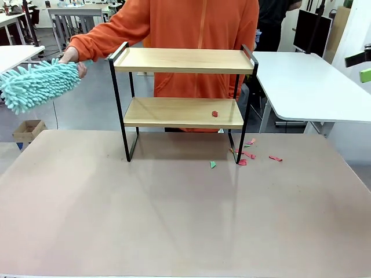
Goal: Clean the shelf.
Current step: Hand the Duster back to the human.
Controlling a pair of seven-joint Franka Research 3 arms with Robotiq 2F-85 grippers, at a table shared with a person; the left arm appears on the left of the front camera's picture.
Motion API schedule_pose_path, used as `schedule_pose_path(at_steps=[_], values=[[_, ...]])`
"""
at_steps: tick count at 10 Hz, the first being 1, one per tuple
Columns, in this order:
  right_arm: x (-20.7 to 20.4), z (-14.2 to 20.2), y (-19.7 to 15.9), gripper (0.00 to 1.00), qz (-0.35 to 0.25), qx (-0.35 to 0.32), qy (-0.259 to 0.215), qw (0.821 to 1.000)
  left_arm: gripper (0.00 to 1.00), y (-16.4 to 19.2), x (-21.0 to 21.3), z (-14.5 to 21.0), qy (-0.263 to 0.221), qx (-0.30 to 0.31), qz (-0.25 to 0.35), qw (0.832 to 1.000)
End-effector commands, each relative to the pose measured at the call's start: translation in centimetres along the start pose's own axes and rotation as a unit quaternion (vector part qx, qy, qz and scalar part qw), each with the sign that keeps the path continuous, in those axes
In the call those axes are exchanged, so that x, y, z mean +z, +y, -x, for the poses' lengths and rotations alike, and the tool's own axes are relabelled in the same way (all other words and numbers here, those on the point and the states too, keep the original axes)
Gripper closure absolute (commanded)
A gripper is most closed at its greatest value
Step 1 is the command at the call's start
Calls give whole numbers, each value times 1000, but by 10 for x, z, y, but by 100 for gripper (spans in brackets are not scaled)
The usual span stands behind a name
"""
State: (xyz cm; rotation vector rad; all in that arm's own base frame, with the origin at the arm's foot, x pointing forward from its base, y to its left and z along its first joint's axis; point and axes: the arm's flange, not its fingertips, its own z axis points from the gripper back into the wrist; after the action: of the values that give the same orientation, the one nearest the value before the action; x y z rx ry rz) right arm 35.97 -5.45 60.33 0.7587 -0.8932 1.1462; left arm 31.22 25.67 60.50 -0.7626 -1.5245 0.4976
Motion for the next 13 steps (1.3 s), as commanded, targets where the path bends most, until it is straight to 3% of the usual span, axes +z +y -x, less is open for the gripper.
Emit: schedule_pose_path(at_steps=[1,13], values=[[0,-2,-1,0,-1,14,-16,1000,0,-5,0,4,11,1,11,1000],[0,-2,-1,0,-1,14,-16,1000,0,-5,0,4,11,1,11,1000]])
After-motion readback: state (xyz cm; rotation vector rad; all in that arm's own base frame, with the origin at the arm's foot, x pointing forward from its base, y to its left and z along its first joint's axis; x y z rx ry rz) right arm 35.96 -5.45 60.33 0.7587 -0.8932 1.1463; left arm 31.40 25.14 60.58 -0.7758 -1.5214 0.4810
